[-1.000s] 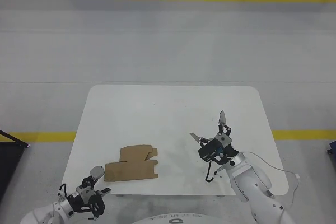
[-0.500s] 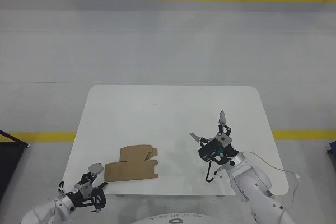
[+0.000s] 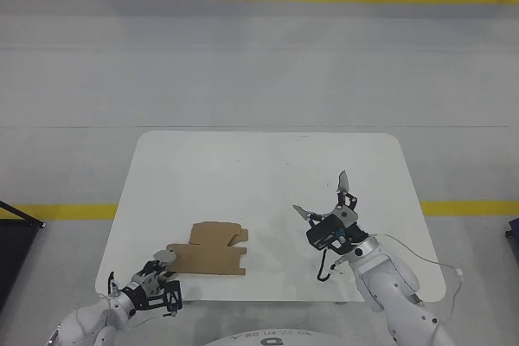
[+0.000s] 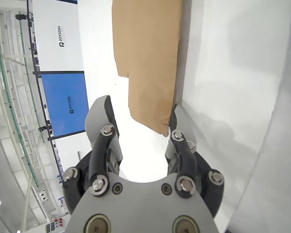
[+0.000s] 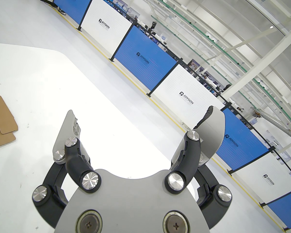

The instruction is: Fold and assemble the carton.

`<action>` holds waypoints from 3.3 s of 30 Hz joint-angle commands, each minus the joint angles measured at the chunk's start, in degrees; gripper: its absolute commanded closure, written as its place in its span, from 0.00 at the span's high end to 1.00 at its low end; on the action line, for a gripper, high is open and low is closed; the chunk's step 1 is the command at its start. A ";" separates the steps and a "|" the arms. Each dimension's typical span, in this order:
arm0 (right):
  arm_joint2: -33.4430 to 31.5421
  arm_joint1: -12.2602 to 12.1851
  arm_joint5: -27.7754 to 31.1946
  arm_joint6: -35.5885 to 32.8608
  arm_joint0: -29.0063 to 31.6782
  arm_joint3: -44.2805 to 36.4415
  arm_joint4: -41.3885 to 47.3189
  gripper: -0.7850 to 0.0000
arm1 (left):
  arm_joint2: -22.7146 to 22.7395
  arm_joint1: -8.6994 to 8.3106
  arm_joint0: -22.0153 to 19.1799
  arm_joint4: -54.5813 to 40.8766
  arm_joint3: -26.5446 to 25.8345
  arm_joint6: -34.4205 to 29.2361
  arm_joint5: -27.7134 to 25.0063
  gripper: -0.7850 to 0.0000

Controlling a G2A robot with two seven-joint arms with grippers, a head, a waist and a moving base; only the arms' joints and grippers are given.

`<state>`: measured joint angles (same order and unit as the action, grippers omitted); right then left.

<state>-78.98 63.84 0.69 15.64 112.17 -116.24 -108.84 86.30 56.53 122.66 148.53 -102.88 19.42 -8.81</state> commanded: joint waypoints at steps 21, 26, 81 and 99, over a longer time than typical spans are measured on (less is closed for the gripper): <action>0.00 0.00 0.00 0.00 0.00 0.00 0.00 1.00 | 0.49 0.33 1.27 -2.70 -2.58 -3.59 6.23 0.00; 0.00 0.00 0.00 0.00 0.00 0.00 0.00 1.00 | 1.87 0.39 1.05 -8.72 -2.96 0.62 8.47 0.00; 2.45 -0.07 39.65 7.87 -21.93 19.18 30.69 1.00 | -21.04 -3.34 -44.65 -94.05 17.38 -18.52 -49.19 0.00; 10.87 0.37 57.31 -3.50 -35.34 32.10 52.01 0.83 | -30.90 -10.83 -51.24 -107.46 15.00 -19.67 -49.19 0.00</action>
<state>-69.43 64.28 58.05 12.65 77.47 -84.39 -58.71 56.05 45.93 71.76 40.71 -87.79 -0.54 -58.00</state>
